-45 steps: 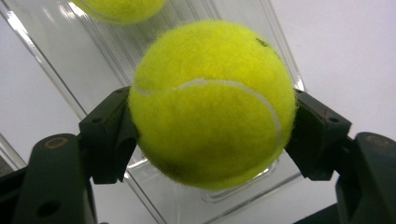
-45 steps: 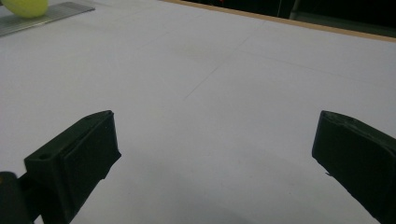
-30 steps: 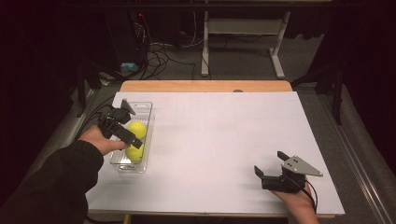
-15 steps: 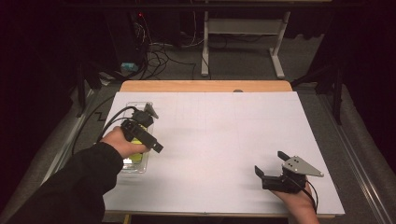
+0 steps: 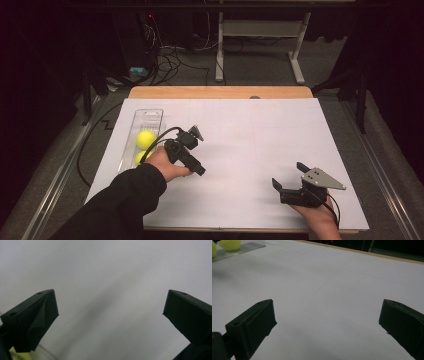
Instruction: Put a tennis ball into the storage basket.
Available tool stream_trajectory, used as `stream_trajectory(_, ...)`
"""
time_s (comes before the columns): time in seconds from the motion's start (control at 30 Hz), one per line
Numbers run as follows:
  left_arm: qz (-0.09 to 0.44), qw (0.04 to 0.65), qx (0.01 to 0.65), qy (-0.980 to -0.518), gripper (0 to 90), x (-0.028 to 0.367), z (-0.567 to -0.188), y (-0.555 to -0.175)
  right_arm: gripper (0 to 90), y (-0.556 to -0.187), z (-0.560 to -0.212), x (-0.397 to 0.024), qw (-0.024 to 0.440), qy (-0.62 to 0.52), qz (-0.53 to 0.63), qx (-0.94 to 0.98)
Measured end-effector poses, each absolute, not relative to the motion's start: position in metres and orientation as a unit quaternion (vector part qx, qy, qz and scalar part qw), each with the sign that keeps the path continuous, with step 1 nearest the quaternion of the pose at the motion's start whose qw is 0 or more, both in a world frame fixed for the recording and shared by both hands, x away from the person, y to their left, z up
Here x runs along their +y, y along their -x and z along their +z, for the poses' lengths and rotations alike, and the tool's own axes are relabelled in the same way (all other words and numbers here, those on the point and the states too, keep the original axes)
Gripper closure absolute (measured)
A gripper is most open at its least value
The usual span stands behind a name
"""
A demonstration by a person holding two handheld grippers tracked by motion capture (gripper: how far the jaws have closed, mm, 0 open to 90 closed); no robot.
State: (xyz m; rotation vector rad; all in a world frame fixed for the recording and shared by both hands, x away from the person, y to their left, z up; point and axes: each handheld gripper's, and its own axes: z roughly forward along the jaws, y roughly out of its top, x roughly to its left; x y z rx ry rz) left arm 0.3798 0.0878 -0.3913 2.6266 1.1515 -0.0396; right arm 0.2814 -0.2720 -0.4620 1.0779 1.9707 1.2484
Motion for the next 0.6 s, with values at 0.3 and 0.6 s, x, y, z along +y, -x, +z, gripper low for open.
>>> stream_trajectory(0.3,0.015,0.25,0.404,-0.88,0.5,0.09,-0.417,-0.362,0.5,-0.281,-0.463,-0.269,0.281,-0.398,0.468,0.737)
stream_trajectory(0.6,0.062,0.4,0.385,-0.829,0.1,0.106,-0.441,-0.339,0.5,-0.278,-0.461,-0.264,0.275,-0.391,0.482,0.734)
